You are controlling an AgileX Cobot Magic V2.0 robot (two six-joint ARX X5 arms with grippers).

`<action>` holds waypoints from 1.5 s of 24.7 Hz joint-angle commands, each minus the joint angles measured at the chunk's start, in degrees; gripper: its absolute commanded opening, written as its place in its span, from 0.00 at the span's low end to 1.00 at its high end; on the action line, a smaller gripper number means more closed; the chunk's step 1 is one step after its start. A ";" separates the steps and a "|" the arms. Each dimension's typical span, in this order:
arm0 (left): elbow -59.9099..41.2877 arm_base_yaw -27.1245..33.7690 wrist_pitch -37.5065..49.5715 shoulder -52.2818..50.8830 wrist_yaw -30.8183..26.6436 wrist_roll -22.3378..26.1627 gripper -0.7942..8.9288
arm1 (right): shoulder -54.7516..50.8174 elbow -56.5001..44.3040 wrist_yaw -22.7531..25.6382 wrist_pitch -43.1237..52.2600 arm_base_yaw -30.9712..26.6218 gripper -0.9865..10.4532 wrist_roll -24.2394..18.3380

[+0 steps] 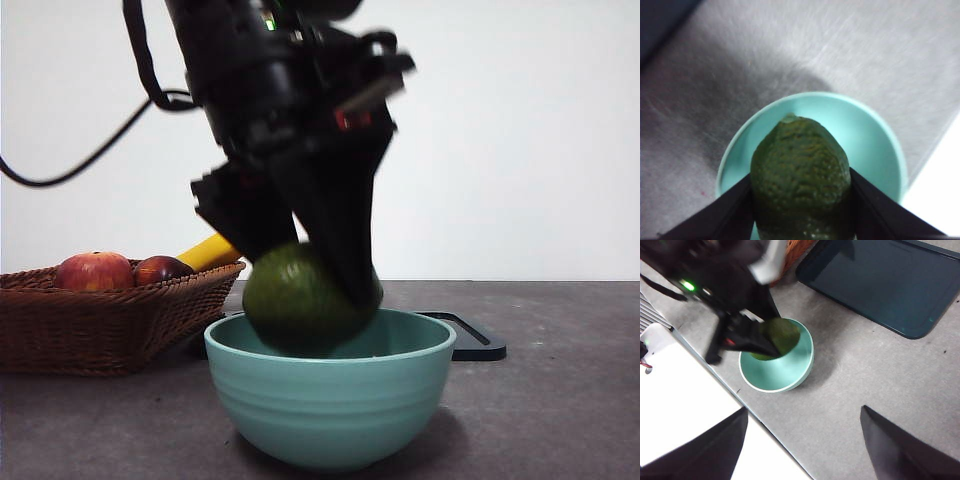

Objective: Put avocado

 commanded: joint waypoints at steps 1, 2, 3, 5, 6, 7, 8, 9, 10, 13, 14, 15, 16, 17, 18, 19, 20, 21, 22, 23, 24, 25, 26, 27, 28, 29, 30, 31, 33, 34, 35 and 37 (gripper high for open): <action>1.01 -1.18 0.81 2.64 -0.37 0.46 0.27 | 0.28 1.07 0.09 0.52 0.26 0.40 0.15; 1.01 -1.44 0.83 3.37 -0.77 0.46 0.27 | 0.28 1.07 0.09 0.52 0.26 0.40 0.15; 1.01 -1.70 0.81 3.96 -0.79 0.46 0.27 | 0.28 1.07 0.09 0.52 0.26 0.40 0.15; 1.01 -1.95 0.83 4.94 -0.79 0.46 0.27 | 0.28 1.07 0.09 0.55 0.26 0.40 0.13; 1.01 -2.03 0.81 5.38 -0.79 0.46 0.27 | 0.28 1.07 0.09 0.55 0.26 0.40 0.13; 1.01 -2.03 0.70 5.68 -0.79 0.44 0.27 | 0.28 1.07 0.09 0.52 0.26 0.40 0.13; 1.01 -2.05 0.68 5.97 -0.79 0.44 0.28 | 0.28 1.07 0.09 0.52 0.26 0.40 0.13; 1.01 -2.08 0.66 6.03 -0.79 0.44 0.29 | 0.28 1.07 0.09 0.52 0.26 0.40 0.13; 1.01 -2.08 0.68 6.03 -0.79 0.44 0.33 | 0.28 1.07 0.09 0.52 0.26 0.40 0.13; 1.01 -2.08 0.68 6.03 -0.79 0.44 0.37 | 0.28 1.07 0.09 0.52 0.26 0.40 0.13; 1.01 -2.08 0.70 6.03 -0.77 0.42 0.37 | 0.28 1.07 0.09 0.52 0.26 0.40 0.13; 1.01 -2.08 0.68 6.03 -0.77 0.31 0.37 | 0.28 1.07 0.09 0.52 0.26 0.40 0.13; 1.01 -2.08 0.68 6.03 -0.77 0.24 0.38 | 0.28 1.07 0.09 0.52 0.26 0.40 0.13; 1.01 -2.08 0.66 6.03 -0.74 0.22 0.41 | 0.28 1.07 0.09 0.52 0.26 0.40 0.13; 1.01 -2.08 0.63 6.03 -0.74 0.22 0.44 | 0.28 1.07 0.09 0.52 0.26 0.40 0.13; 1.01 -2.08 0.61 6.03 -0.74 0.22 0.44 | 0.28 1.07 0.09 0.52 0.26 0.40 0.13; 1.01 -2.08 0.61 6.03 -0.74 0.22 0.44 | 0.28 1.07 0.09 0.55 0.26 0.40 0.13; 1.01 -2.08 0.59 6.03 -0.74 0.22 0.44 | 0.28 1.07 0.09 0.52 0.26 0.40 0.13; 1.01 -2.08 0.52 6.03 -0.74 0.17 0.44 | 0.28 1.07 0.09 0.52 0.26 0.40 0.13; 1.01 -2.08 0.35 6.01 -0.74 0.13 0.44 | 0.28 1.07 0.09 0.52 0.26 0.40 0.13; 1.01 -2.05 0.20 5.86 -0.74 -0.09 0.44 | 0.28 1.07 0.09 0.55 0.26 0.40 0.13; 1.03 -1.97 0.11 5.51 -0.74 -0.24 0.44 | 0.28 1.07 0.09 0.52 0.26 0.40 0.13; 1.03 -1.77 -0.02 4.63 -0.74 -0.22 0.44 | 0.28 1.07 0.09 0.55 0.26 0.40 0.13; 1.03 -1.51 0.00 3.58 -0.74 -0.22 0.44 | 0.28 1.07 0.09 0.55 0.26 0.40 0.13; 1.03 -1.16 0.39 2.23 -0.74 -0.24 0.44 | 0.28 1.07 0.09 0.55 0.26 0.40 0.13; 1.03 -0.57 0.81 0.46 -0.74 -0.26 0.44 | 0.28 1.07 0.09 0.55 0.26 0.40 0.13; 1.03 0.26 1.18 -1.57 -0.74 -0.26 0.44 | 0.28 1.07 0.09 0.57 0.26 0.40 0.13; 1.03 1.25 1.49 -3.85 -0.77 -0.26 0.44 | 0.28 1.07 0.09 0.57 0.26 0.40 0.15; 1.03 3.83 2.27 -8.81 -0.74 -0.50 0.44 | 0.31 1.07 0.09 0.59 0.26 0.40 0.15; 1.03 5.35 2.71 -11.34 -0.74 -0.87 0.44 | 0.31 1.07 0.09 0.61 0.26 0.40 0.15; 1.03 7.13 2.95 -13.99 -0.74 -0.96 0.44 | 0.35 1.07 0.09 0.61 0.26 0.40 0.15; 1.03 10.73 3.10 -18.78 -0.74 -1.11 0.44 | 0.76 1.07 0.11 0.61 0.24 0.40 0.15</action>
